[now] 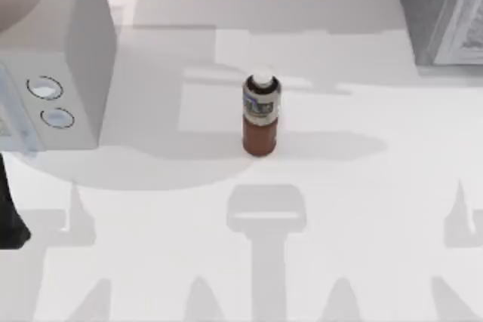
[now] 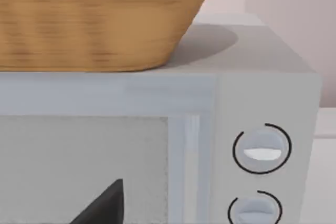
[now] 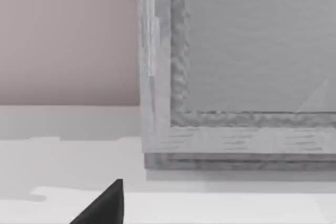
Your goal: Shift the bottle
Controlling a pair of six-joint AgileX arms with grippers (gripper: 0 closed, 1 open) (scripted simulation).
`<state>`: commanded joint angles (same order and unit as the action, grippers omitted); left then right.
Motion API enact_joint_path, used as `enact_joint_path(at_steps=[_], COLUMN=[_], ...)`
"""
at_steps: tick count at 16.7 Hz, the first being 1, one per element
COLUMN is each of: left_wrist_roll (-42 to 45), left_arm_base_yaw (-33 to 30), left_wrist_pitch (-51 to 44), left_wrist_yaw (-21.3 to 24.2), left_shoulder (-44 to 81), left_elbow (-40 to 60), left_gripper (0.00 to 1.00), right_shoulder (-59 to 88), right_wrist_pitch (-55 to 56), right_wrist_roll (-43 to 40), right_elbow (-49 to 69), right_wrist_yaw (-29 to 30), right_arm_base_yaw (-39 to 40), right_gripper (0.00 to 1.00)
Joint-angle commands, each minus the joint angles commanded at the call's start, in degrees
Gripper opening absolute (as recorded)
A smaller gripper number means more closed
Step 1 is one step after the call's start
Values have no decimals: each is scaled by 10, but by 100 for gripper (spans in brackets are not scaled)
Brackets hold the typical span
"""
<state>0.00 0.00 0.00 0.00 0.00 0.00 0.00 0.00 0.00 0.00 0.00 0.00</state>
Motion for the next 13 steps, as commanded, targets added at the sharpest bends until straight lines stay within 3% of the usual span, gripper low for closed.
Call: enact_joint_path(at_steps=[6,13], left_wrist_roll=[0,0], left_arm_base_yaw=[0,0], left_wrist_pitch=[0,0], left_wrist_yaw=[0,0], left_shoulder=[0,0], left_elbow=[0,0], left_gripper=[100,100], right_shoulder=[56,338], right_wrist_pitch=[42,251], right_wrist_roll=[0,0], right_elbow=[12,69], right_wrist_yaw=[-4,-22], right_arm_base_yaw=[10,58], right_gripper=[100,100])
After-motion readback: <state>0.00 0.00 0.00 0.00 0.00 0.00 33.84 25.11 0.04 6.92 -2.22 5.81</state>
